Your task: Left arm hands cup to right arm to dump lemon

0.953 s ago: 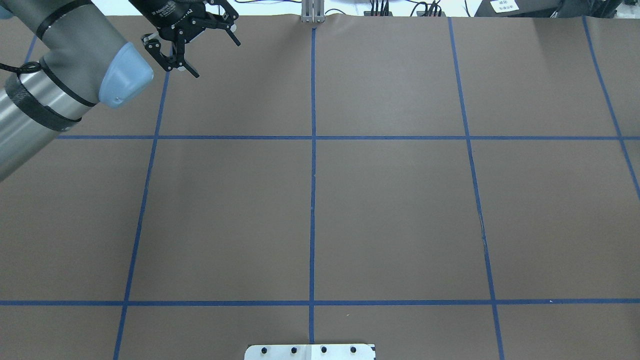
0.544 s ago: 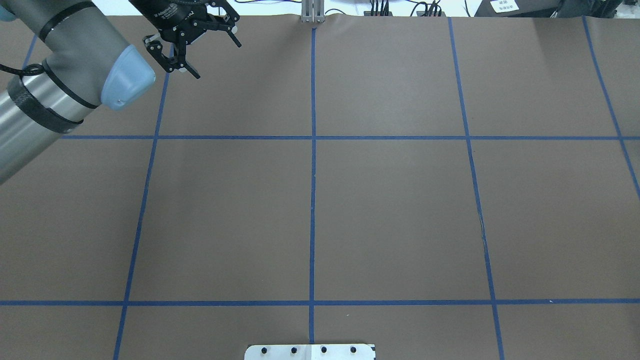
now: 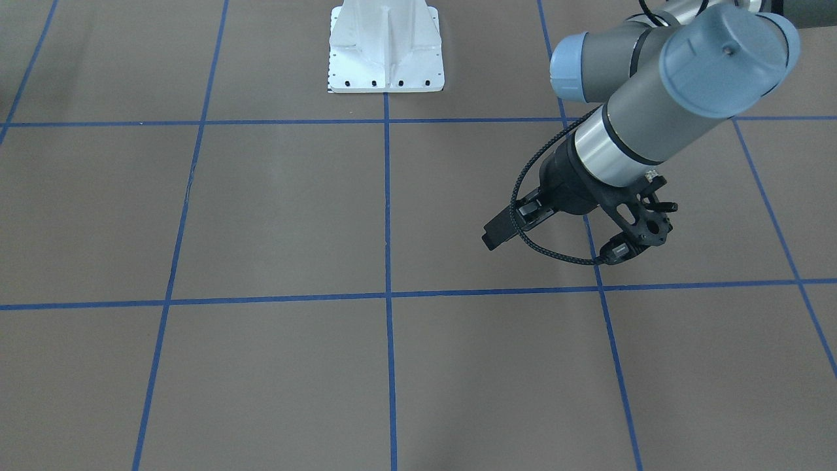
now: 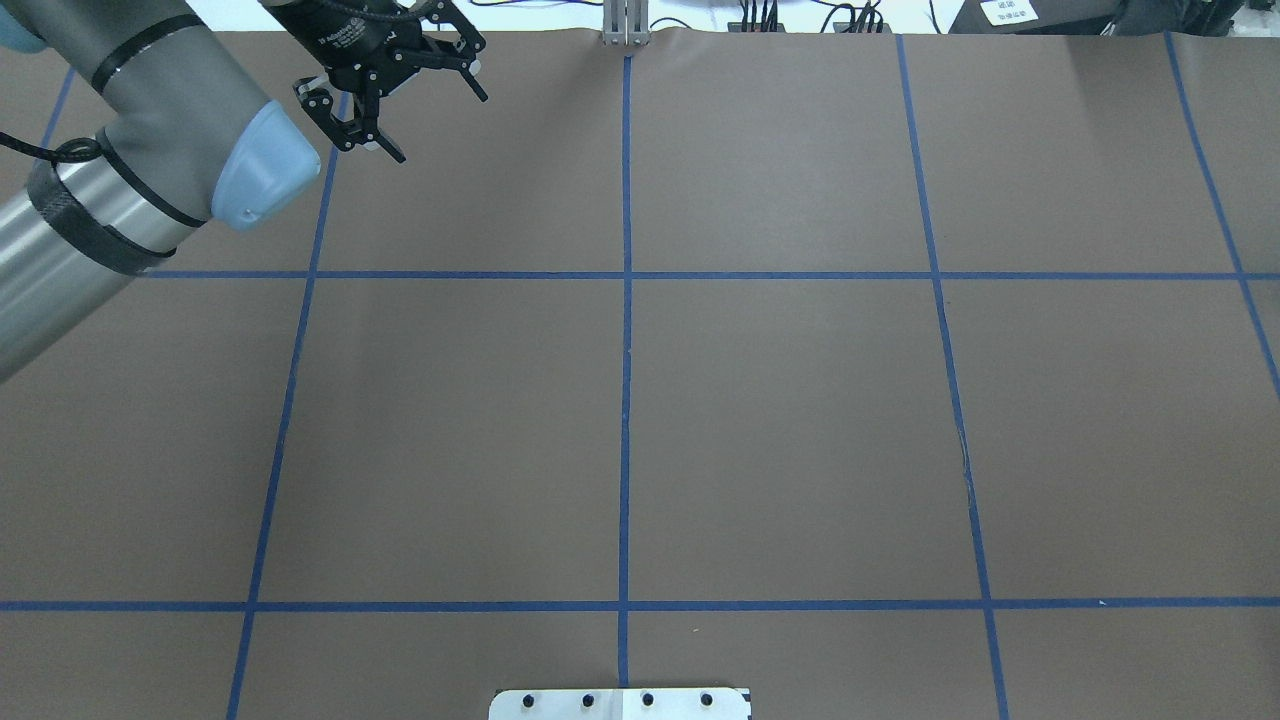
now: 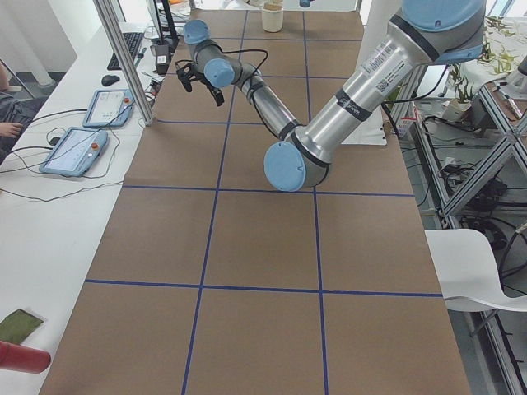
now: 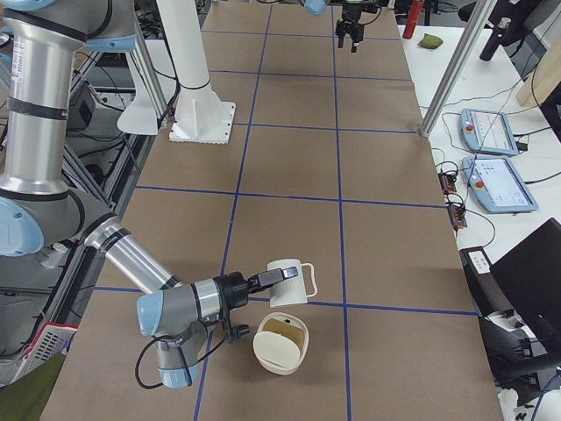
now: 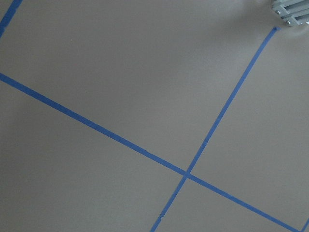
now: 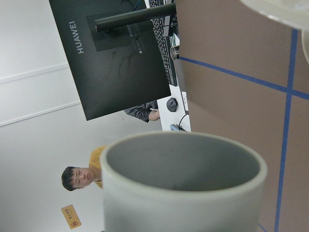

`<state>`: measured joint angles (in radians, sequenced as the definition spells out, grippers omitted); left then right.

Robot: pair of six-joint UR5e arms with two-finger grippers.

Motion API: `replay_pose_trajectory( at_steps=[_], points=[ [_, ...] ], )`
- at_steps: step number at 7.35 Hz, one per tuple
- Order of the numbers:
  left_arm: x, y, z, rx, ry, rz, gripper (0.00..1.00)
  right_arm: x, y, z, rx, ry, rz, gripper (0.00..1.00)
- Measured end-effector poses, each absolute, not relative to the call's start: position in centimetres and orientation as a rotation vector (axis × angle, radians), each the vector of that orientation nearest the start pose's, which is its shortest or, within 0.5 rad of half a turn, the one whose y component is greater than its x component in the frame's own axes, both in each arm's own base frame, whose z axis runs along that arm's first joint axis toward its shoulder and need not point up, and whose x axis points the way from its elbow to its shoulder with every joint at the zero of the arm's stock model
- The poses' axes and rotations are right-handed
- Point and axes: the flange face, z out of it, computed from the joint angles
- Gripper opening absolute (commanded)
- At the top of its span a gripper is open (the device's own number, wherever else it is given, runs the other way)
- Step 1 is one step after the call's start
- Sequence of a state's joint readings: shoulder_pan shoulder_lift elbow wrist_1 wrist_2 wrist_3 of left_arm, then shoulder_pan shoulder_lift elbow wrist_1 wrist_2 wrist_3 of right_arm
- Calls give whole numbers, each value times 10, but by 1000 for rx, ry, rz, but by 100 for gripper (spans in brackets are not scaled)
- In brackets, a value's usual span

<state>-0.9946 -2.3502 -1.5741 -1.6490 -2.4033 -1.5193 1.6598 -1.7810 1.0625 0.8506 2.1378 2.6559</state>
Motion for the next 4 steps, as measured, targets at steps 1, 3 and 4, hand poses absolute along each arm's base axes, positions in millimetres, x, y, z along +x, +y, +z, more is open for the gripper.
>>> replay_pose_trajectory(
  at_steps=[1,3,4],
  points=[
    [331,-612,156,-266,1093,-483,100,105,-267,729,50,-1960,1543,7],
    [333,-612,156,-262,1091,-483,100,105,-266,733,-2,-1974,1587,8],
    [333,-612,155,-261,1091,-483,100,105,-269,732,-39,-1988,1609,8]
  ],
)
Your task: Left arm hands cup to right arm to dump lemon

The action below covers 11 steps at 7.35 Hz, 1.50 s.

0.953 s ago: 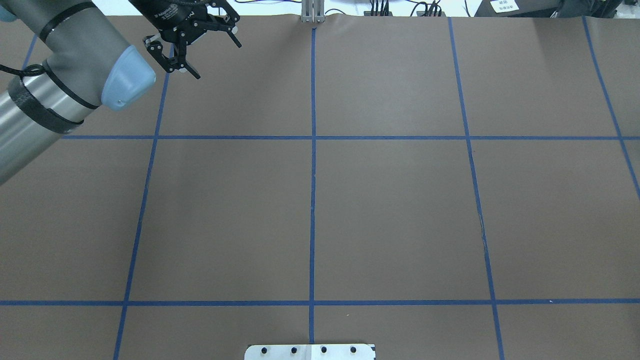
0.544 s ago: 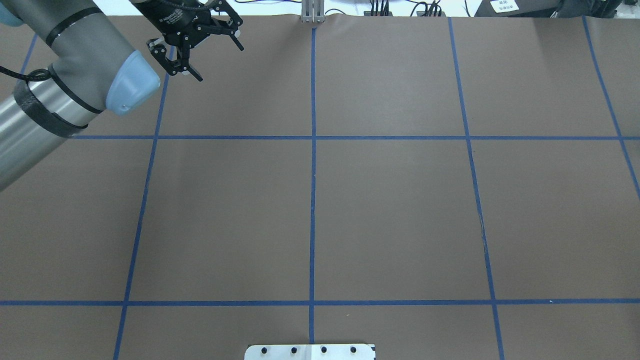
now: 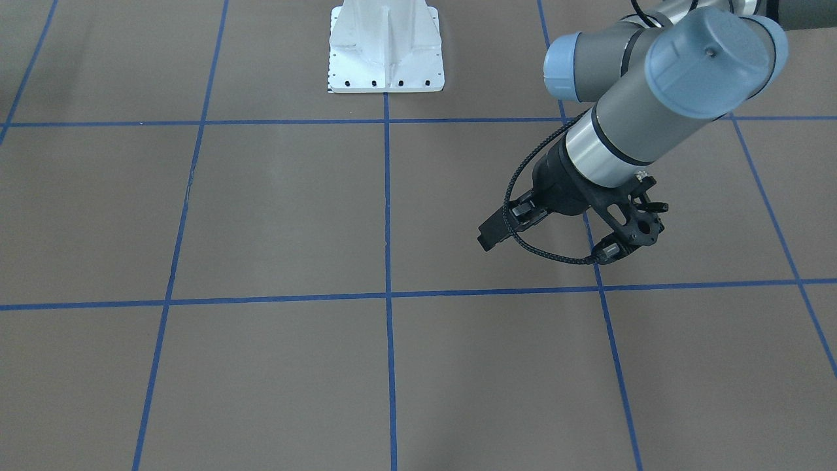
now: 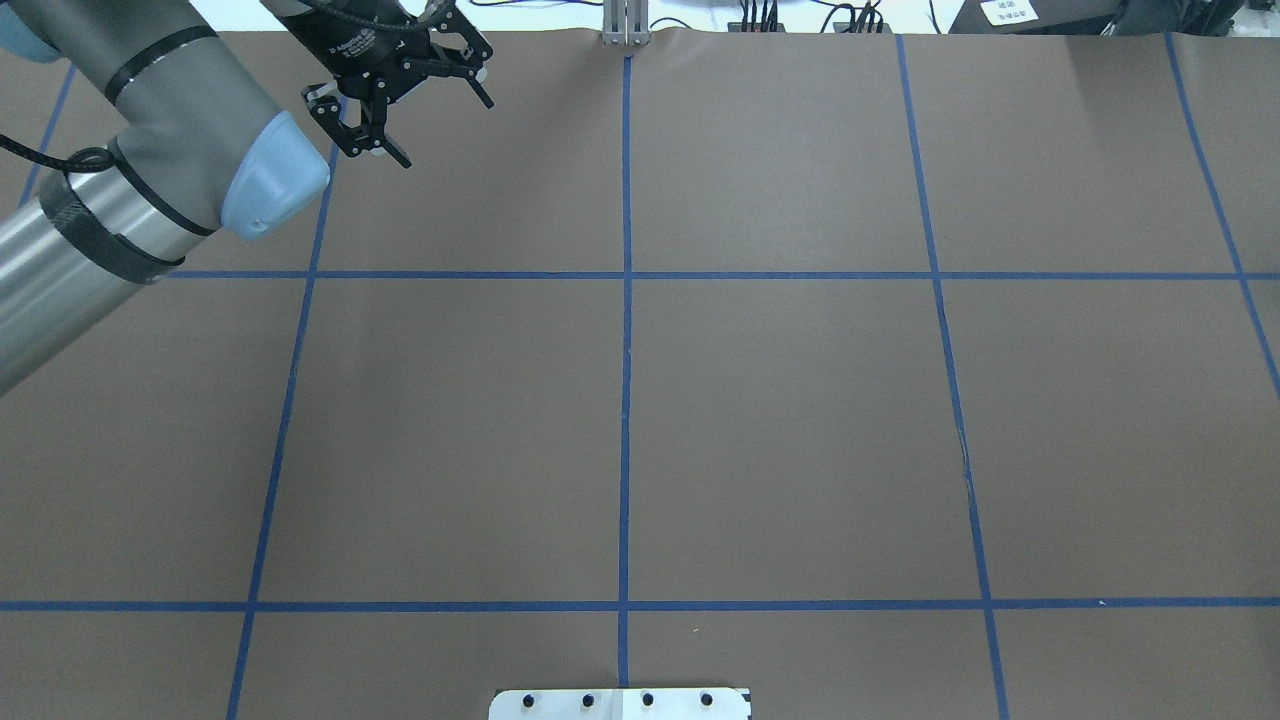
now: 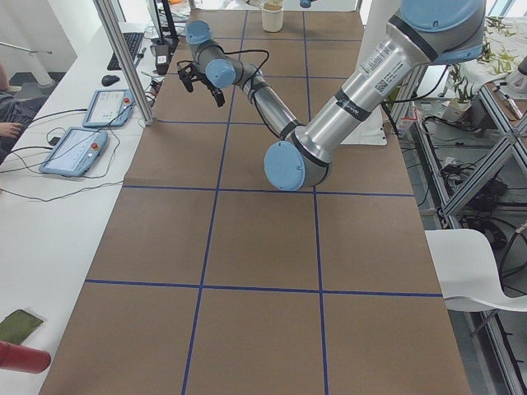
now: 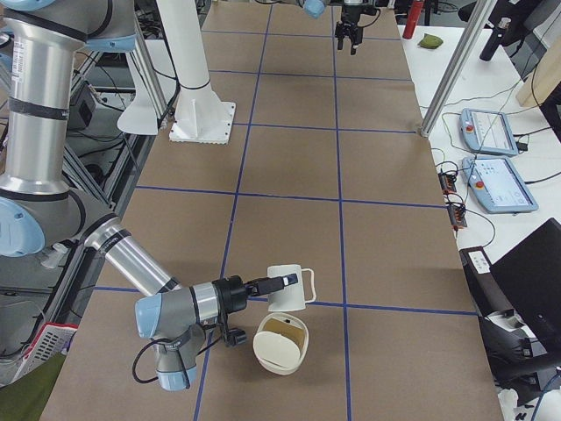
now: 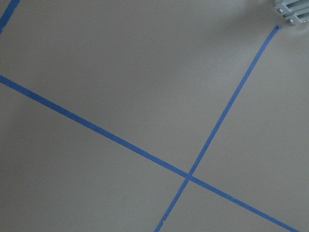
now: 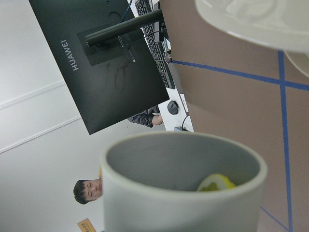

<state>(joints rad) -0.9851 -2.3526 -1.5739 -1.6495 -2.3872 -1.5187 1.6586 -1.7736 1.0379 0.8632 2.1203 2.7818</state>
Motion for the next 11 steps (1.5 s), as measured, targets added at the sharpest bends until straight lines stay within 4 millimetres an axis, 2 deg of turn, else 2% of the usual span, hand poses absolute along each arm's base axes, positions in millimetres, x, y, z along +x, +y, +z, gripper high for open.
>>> replay_pose_trajectory(
  at_steps=[11],
  points=[
    [333,-611,153,-259,1093,-481,100,107,-294,720,-271,-2076,1702,10]
  ],
)
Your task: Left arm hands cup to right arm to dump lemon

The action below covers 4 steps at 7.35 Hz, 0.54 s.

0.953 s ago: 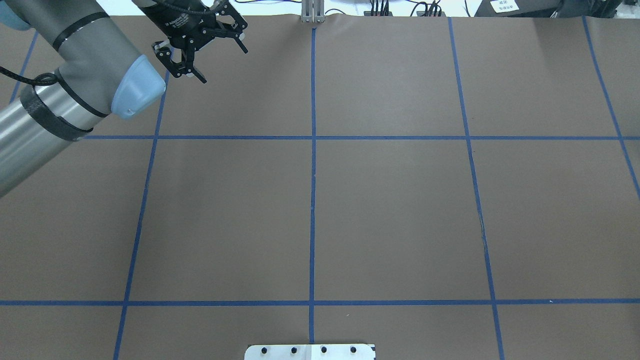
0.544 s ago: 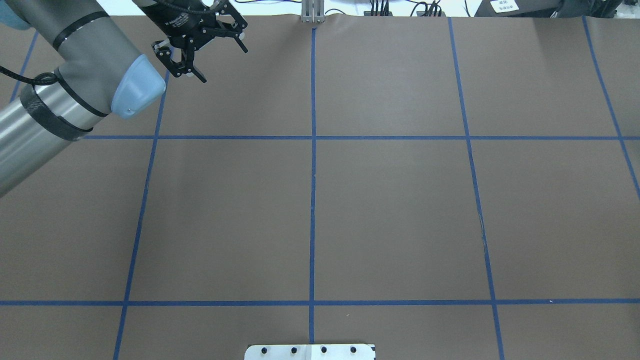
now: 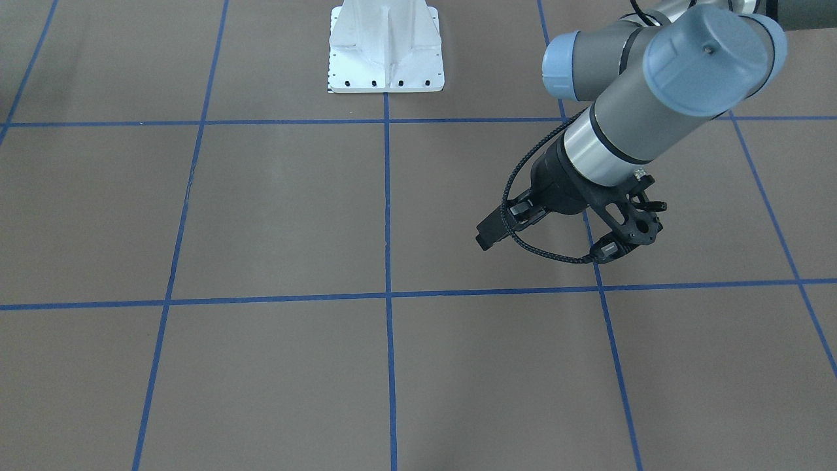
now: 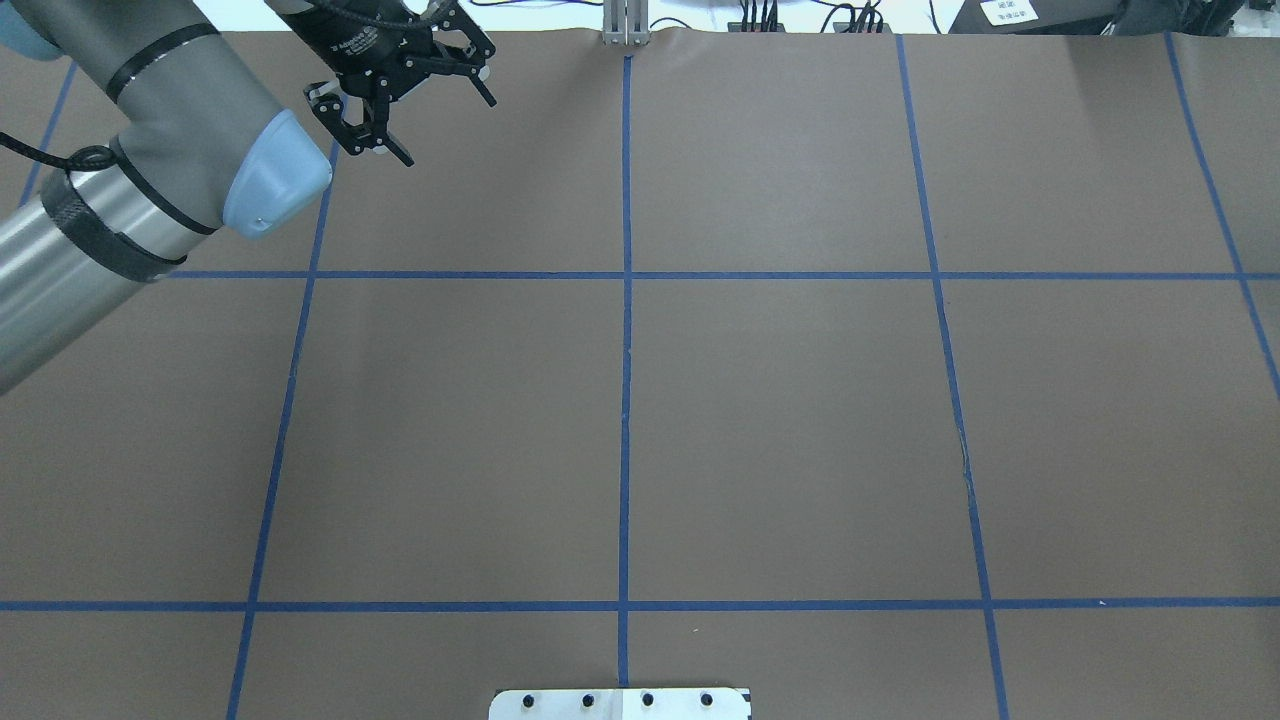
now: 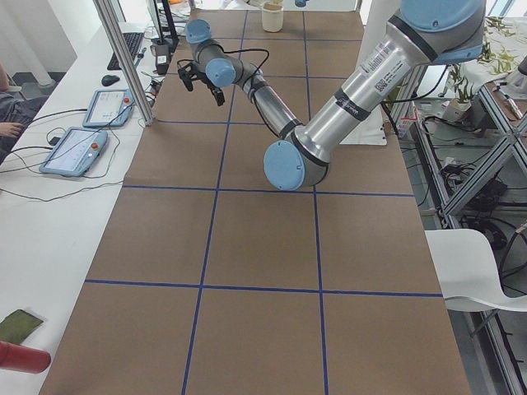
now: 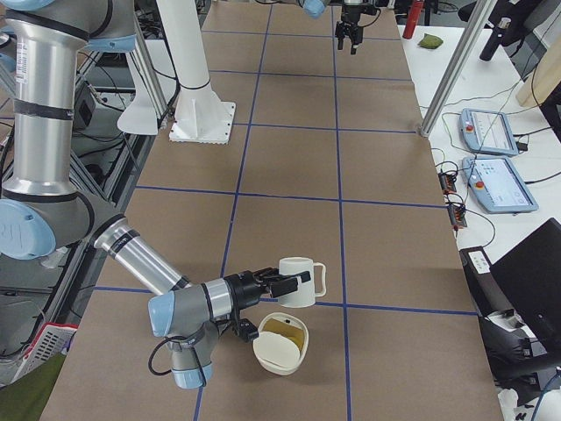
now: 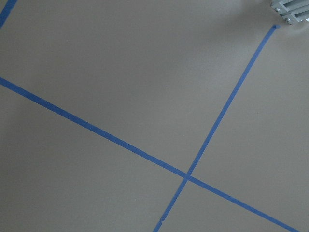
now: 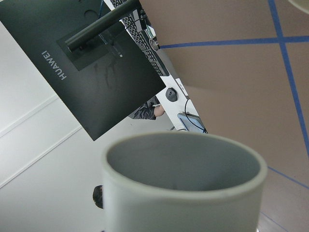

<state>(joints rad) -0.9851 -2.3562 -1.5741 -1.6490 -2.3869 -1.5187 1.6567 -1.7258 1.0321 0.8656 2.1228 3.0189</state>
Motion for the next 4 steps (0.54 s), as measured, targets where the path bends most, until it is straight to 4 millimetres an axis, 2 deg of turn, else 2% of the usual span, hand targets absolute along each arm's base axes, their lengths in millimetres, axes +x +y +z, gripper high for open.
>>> replay_pose_trajectory(
  at_steps=[2,4],
  points=[
    [332,-611,153,-259,1094,-481,100,107,-298,718,362,2765,-2249,10],
    [333,-611,152,-258,1095,-480,100,107,-302,712,253,2863,-2223,10]
  ],
)
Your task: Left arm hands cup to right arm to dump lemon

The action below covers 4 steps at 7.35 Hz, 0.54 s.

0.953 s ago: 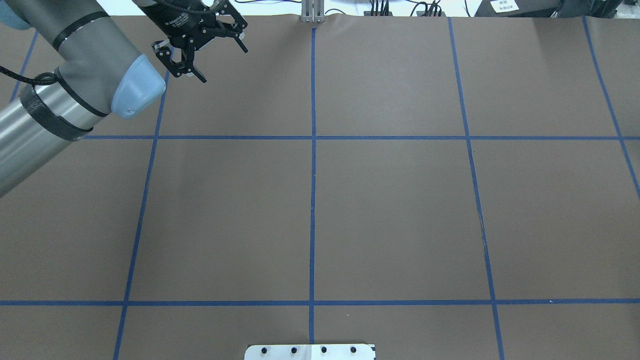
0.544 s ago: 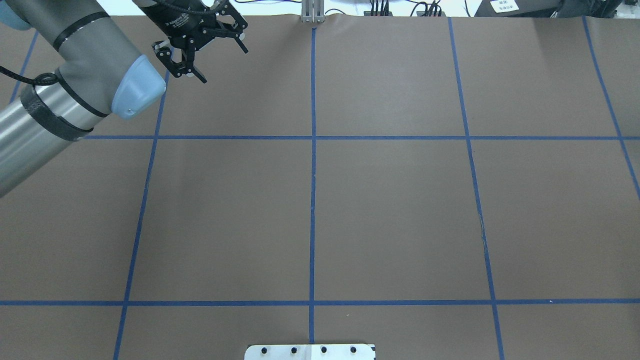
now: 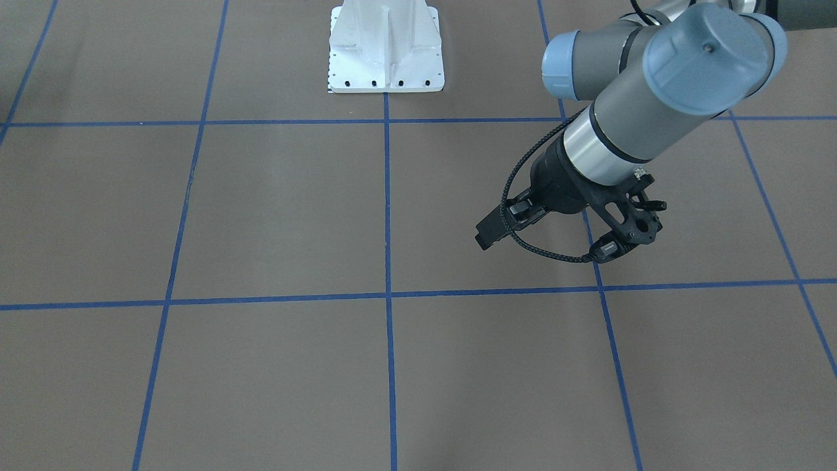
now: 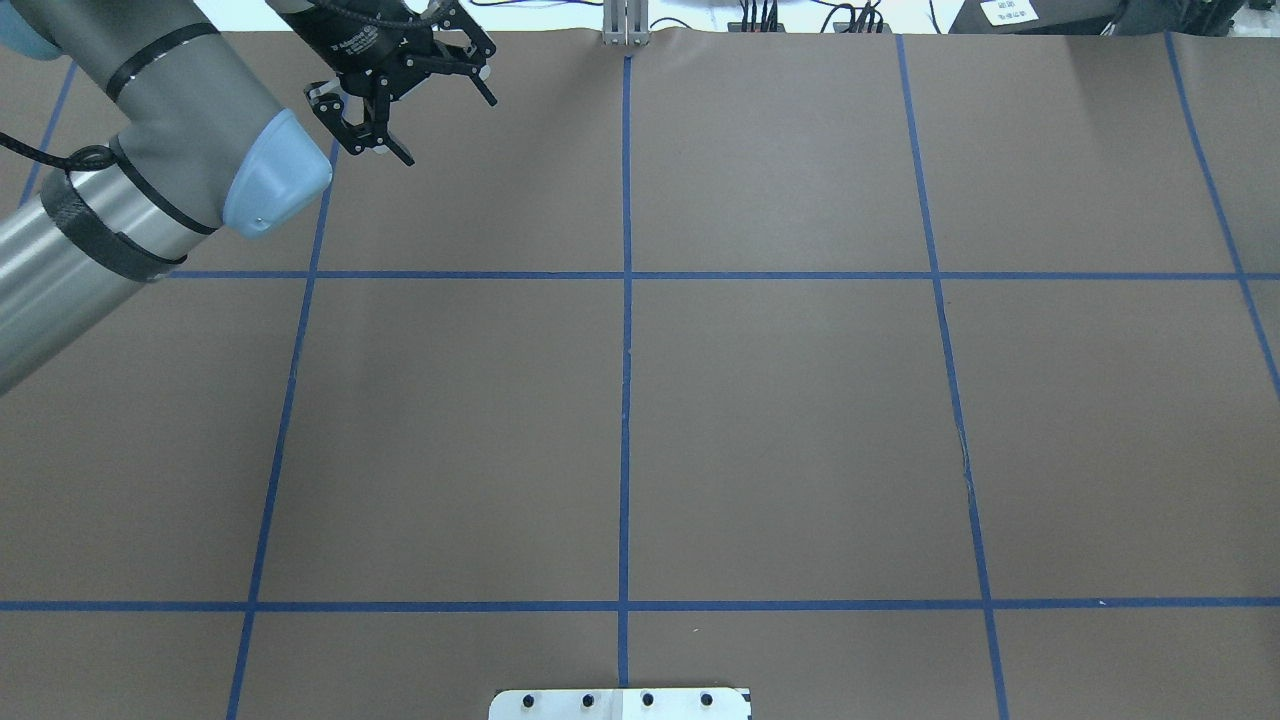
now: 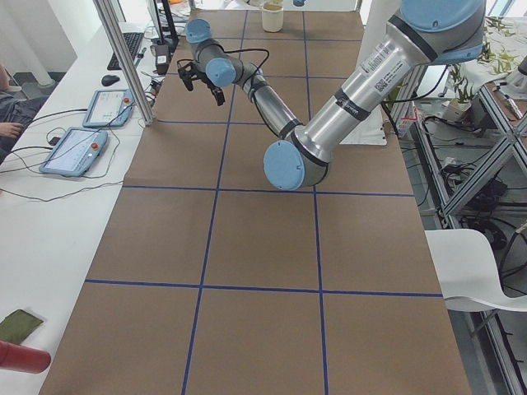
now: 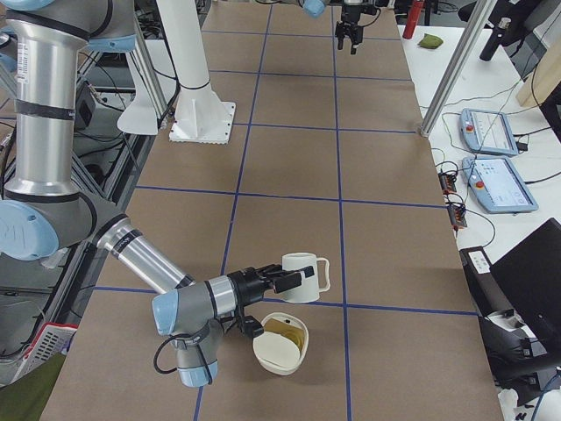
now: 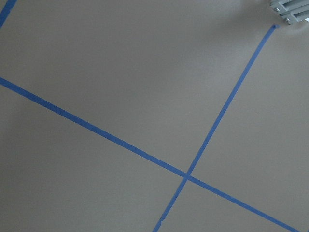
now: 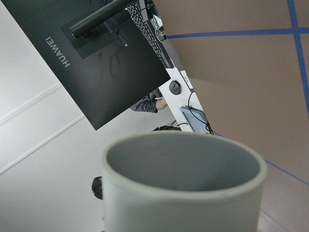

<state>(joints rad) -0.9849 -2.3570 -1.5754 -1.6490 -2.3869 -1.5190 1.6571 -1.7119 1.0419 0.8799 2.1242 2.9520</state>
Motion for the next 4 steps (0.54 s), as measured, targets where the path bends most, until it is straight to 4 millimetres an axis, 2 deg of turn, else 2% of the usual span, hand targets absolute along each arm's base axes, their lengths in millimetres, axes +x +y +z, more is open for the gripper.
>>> replay_pose_trajectory(
  at_steps=[4],
  points=[
    [333,-611,152,-259,1095,-480,100,107,-303,710,-256,3134,-2197,10]
  ],
)
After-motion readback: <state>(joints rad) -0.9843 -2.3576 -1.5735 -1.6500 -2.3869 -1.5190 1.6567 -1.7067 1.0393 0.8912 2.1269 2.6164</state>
